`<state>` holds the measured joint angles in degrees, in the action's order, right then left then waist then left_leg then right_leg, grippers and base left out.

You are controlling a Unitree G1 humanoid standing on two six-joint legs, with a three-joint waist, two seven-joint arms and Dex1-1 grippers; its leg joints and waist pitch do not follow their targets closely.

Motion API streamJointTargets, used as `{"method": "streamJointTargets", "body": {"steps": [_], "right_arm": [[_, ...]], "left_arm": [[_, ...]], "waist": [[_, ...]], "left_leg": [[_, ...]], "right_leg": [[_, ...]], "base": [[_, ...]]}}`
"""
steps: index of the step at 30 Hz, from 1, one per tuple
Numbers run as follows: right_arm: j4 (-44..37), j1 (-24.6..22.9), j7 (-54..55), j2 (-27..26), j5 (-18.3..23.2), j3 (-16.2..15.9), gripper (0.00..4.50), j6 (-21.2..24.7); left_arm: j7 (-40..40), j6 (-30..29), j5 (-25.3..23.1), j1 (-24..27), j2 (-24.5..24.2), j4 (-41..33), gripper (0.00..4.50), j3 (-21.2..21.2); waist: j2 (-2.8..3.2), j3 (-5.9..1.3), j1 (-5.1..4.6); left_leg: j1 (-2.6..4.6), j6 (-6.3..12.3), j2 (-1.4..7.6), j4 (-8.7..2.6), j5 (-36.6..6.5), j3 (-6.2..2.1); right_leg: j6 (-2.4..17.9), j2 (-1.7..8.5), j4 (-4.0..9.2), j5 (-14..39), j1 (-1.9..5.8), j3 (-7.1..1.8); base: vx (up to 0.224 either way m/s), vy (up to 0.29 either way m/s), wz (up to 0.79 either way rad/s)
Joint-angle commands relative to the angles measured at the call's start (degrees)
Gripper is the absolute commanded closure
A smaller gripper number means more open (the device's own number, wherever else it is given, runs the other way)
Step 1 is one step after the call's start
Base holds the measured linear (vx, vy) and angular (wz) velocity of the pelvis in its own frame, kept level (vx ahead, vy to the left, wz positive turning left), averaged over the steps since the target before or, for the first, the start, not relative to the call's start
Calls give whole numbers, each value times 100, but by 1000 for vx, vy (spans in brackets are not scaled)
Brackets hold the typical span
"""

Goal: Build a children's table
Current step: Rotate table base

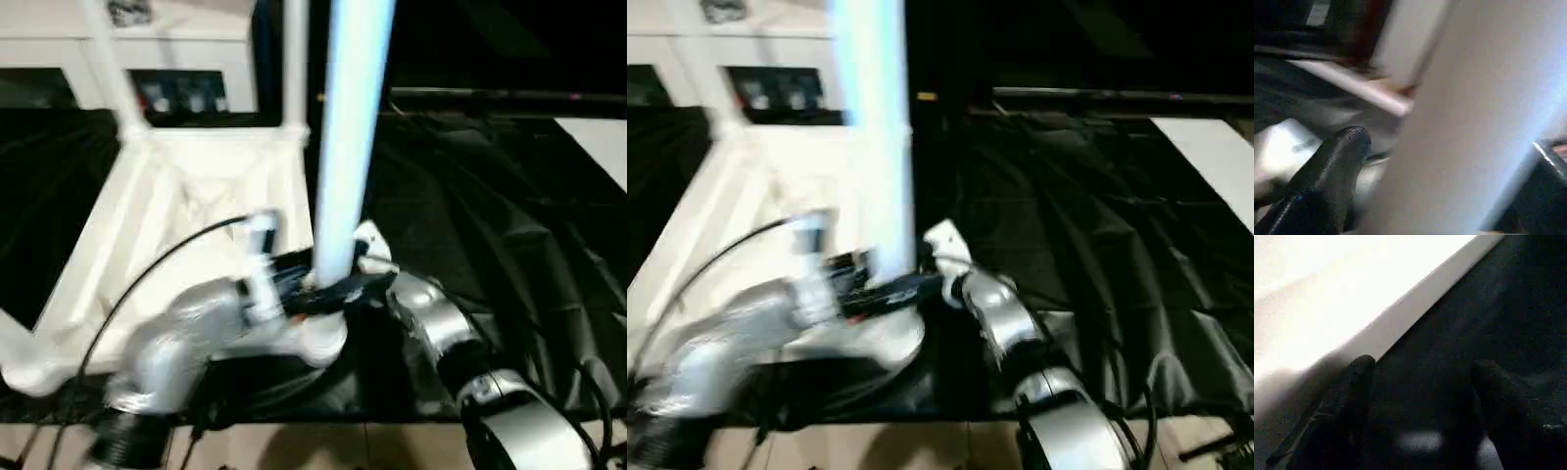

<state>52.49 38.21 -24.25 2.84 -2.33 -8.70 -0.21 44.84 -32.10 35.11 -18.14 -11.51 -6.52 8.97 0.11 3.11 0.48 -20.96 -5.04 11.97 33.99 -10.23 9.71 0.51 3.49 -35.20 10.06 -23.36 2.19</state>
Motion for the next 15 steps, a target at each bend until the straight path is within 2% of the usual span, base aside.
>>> {"method": "streamJointTargets", "body": {"steps": [1,2,3,4,5,7,8,10,11,13,14,15], "right_arm": [[-3,34,135,183,62,225,106,-96],[-89,-48,49,366,132,333,106,-95],[-129,-87,5,442,161,375,106,-95],[-180,-144,-59,545,169,405,106,-120],[-284,-255,-187,732,190,458,106,-151],[-363,-334,-284,854,212,492,106,-165],[-434,-414,-384,995,225,521,106,-197],[-531,-495,-507,1100,235,524,106,-207],[-787,-685,-821,1324,254,480,106,-256],[-945,-791,-1006,1436,269,448,106,-279],[-1241,-971,-1372,1611,319,382,106,-291],[-1296,-1002,-1434,1642,326,366,106,-296]], "left_arm": [[-363,494,-685,-110,-80,367,2,160],[-448,662,-858,-160,-113,536,2,180],[-468,705,-895,-176,-125,587,2,175],[-497,731,-950,-191,-161,627,2,175],[-471,752,-979,-187,-231,657,2,151],[-402,779,-996,-164,-285,657,2,130],[-336,857,-1102,-141,-361,689,2,138],[-237,872,-1133,-102,-449,685,2,151],[57,995,-1234,-10,-675,719,2,226],[273,999,-1227,32,-812,758,2,276],[490,1024,-1387,67,-1082,854,19,432],[502,1043,-1427,65,-1116,885,30,456]], "waist": [[11,-359,40],[0,-354,56],[9,-377,89],[5,-379,102],[8,-386,144],[-2,-390,169],[11,-400,172],[-9,-388,161],[-18,-385,172],[-29,-382,147],[-29,-377,165],[-20,-384,182]], "left_leg": [[57,-7,48,-375,-1527,33],[42,8,34,-379,-1501,27],[69,5,42,-358,-1402,38],[63,17,37,-352,-1352,46],[47,19,36,-350,-1239,45],[38,41,34,-342,-1183,54],[24,70,29,-337,-1141,49],[-6,93,22,-348,-1177,39],[-2,124,20,-348,-1203,37],[-11,138,24,-348,-1219,34],[27,168,24,-343,-1281,46],[40,180,32,-339,-1290,44]], "right_leg": [[1052,285,432,1492,288,-184],[985,269,448,1555,299,-181],[996,272,428,1401,285,-188],[1006,263,425,1316,287,-190],[1049,270,399,1202,305,-189],[1073,264,395,1078,307,-188],[1127,261,380,949,316,-179],[1133,266,391,1067,343,-167],[1067,267,419,1208,344,-166],[1053,269,411,1284,333,-169],[1031,261,441,1456,296,-174],[1027,259,433,1426,296,-176]], "base": [[0,0,0],[0,0,0],[0,0,0],[0,0,0],[0,0,0],[0,0,0],[0,0,0],[0,0,0],[0,0,0],[0,0,0],[0,0,0],[0,0,0]]}}
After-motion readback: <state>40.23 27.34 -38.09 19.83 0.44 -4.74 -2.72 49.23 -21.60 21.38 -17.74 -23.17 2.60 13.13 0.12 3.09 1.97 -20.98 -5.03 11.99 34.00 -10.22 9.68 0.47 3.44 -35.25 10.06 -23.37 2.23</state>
